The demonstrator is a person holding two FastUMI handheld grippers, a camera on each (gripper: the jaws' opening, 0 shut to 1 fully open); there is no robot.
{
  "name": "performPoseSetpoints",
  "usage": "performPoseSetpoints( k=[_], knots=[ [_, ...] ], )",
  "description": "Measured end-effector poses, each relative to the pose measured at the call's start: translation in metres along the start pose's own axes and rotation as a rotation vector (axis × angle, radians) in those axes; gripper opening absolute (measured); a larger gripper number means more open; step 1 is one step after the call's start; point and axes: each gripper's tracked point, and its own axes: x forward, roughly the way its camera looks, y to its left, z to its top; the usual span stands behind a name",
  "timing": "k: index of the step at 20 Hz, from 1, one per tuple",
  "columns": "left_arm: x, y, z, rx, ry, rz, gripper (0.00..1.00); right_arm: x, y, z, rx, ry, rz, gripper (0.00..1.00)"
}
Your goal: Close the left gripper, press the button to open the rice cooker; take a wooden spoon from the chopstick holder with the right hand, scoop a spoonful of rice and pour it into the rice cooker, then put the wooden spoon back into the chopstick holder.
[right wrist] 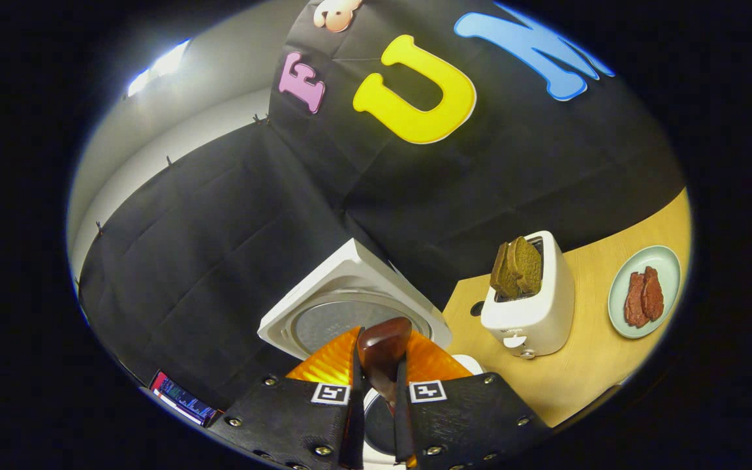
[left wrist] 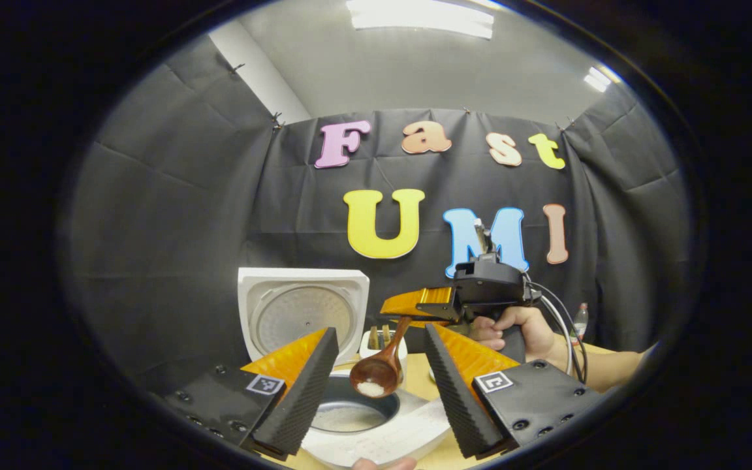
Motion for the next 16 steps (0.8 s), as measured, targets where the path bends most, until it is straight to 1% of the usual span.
performPoseSetpoints(
  k=[1, 2, 3, 5, 8, 12, 15, 16],
  knots=[
    [-0.001, 0.003, 0.0, 0.008, 0.0, 0.008, 0.87, 0.003, 0.002, -0.003, -0.04, -0.003, -0.002, 0.19],
    [-0.003, 0.005, 0.001, 0.02, -0.002, 0.015, 0.91, 0.004, 0.005, -0.005, -0.086, -0.007, -0.006, 0.18],
    [-0.004, 0.007, 0.001, 0.028, -0.005, 0.019, 0.87, 0.006, 0.006, -0.008, -0.137, -0.011, -0.012, 0.18],
    [-0.005, 0.008, 0.002, 0.028, -0.009, 0.021, 0.87, 0.009, 0.012, -0.013, -0.226, -0.017, -0.021, 0.18],
    [-0.007, 0.008, 0.001, 0.02, -0.006, 0.02, 0.87, 0.011, 0.025, -0.021, -0.292, -0.009, -0.014, 0.19],
    [-0.011, 0.012, 0.0, 0.032, -0.002, 0.03, 0.87, 0.017, 0.039, -0.03, -0.44, 0.006, -0.03, 0.18],
    [-0.011, 0.014, -0.003, 0.027, 0.002, 0.032, 0.87, 0.021, 0.045, -0.037, -0.514, 0.016, -0.025, 0.18],
    [-0.011, 0.015, -0.004, 0.029, 0.006, 0.033, 0.9, 0.022, 0.047, -0.039, -0.535, 0.024, -0.025, 0.18]
  ],
)
